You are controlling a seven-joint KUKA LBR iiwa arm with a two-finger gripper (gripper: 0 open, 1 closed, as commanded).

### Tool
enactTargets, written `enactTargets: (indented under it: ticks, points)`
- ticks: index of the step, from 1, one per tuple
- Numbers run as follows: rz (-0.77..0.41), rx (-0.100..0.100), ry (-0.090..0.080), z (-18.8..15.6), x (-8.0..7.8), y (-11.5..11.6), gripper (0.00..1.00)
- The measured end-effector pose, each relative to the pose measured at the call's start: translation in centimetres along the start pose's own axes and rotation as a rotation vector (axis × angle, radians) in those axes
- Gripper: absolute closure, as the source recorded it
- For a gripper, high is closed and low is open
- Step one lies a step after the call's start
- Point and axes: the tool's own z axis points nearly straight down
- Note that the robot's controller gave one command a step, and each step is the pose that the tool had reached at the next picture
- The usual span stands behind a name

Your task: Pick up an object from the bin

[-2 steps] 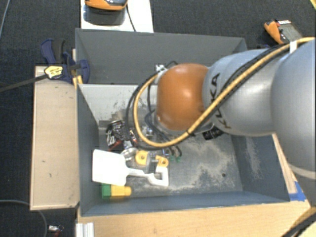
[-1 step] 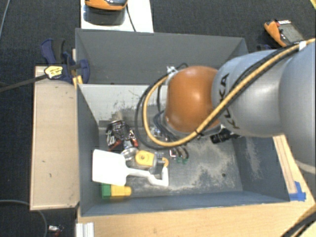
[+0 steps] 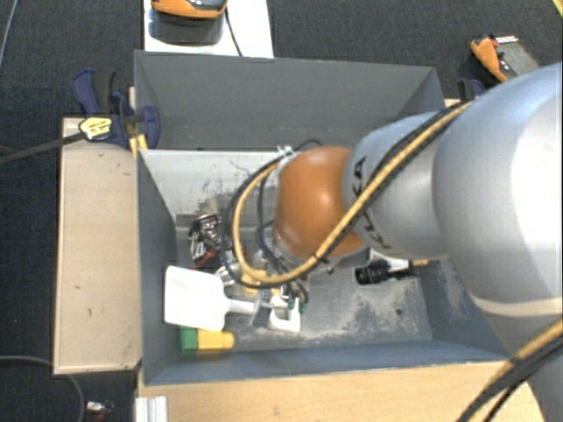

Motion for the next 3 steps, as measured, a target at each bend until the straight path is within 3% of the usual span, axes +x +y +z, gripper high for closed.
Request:
enactTargets:
  ticks: [1,2,3]
  points:
    - [0.198,-0.007,-0.012,2.4,-0.12,-0.77,0.0]
    - [0.089,-0.002,0.0,3.05,-0.12,-0.15,1.0]
    - [0.09,-0.002,-0.001,3.05,-0.12,-0.16,1.0]
